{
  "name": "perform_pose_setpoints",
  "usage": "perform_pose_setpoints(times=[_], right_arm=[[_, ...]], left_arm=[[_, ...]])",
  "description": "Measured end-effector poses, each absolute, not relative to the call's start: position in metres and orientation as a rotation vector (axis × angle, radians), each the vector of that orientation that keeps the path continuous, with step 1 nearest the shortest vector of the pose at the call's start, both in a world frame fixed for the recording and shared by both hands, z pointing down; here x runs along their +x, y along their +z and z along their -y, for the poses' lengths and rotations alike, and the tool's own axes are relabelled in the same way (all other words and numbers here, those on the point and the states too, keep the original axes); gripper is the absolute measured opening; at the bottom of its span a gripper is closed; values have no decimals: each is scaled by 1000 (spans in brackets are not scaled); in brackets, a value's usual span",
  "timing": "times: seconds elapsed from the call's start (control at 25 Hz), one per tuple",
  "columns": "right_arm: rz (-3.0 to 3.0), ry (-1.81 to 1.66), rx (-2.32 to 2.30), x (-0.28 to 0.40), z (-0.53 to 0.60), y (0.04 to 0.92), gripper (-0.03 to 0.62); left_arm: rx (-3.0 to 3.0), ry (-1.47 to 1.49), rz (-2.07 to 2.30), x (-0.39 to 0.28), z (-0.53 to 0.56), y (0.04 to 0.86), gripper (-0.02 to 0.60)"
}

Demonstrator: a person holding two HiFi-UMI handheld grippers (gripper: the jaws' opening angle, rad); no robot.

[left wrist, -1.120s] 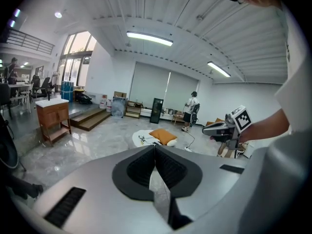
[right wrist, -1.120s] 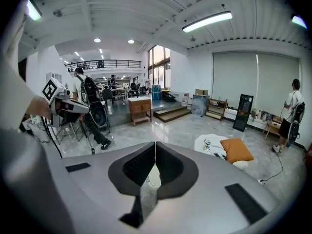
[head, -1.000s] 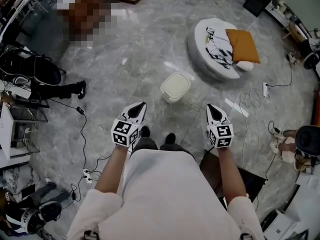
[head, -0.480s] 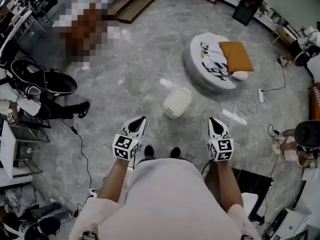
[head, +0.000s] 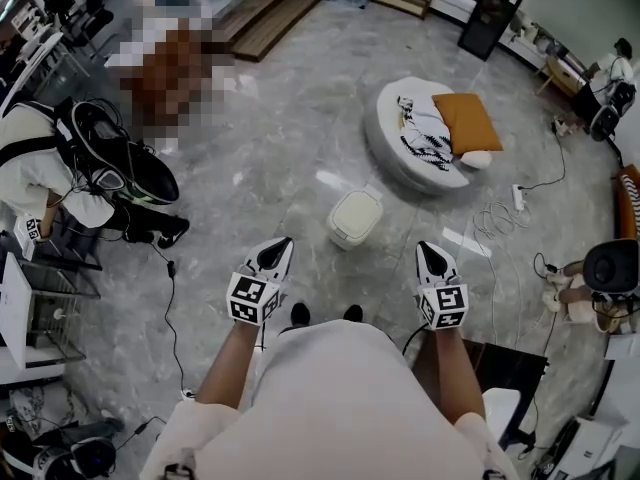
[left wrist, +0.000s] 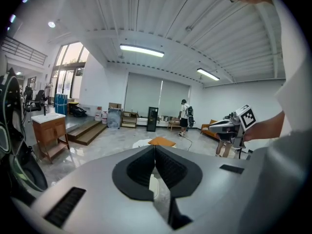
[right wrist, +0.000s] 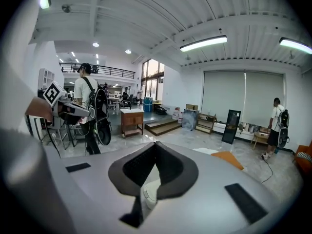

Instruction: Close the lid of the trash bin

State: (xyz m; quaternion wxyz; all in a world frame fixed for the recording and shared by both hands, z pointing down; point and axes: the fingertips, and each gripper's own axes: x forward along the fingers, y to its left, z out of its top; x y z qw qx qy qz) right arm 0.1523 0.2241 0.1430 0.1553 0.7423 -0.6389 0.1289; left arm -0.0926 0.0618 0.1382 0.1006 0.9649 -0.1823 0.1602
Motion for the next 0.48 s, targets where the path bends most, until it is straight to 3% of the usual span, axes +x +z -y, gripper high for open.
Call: perform_pose_setpoints(times=[0.48], right_arm=[[1856, 356, 2114, 158, -219, 139, 29]], left_arm=[[2836, 439, 550, -86, -57, 138, 17]])
